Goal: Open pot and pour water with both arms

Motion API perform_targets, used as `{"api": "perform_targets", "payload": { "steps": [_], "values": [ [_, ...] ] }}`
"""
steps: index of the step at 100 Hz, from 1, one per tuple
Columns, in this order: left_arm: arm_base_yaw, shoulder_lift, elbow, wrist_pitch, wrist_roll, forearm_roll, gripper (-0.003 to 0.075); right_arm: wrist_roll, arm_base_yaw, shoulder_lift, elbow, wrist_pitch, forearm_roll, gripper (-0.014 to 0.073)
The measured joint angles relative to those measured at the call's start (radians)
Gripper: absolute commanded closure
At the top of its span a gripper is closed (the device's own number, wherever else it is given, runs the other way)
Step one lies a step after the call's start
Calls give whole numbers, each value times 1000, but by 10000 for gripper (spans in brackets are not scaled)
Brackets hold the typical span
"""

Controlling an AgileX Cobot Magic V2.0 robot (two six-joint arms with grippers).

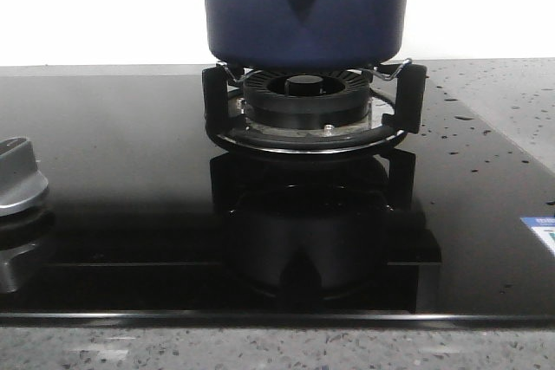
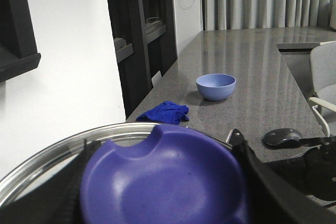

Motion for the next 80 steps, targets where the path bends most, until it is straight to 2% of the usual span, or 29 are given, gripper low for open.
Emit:
{"api": "perform_targets", "payload": {
  "steps": [10,22,41,56,66,80],
  "values": [
    [0,0,0,4,0,0,513,30,0,0,0,2,-52,337],
    [0,0,0,4,0,0,513,36,0,0,0,0,-79,451],
    [0,0,0,7,0,0,513,43,0,0,0,-6,-105,460],
    [0,-12,0,9,-4,28,513,43,0,-16,0,-55,-210,460],
    [1,-36,0,9,-41,81,513,43,4,-59,0,-82,-277,460],
    [25,-82,0,21,-109,143,513,43,26,-124,-3,-93,-301,460]
  ]
}}
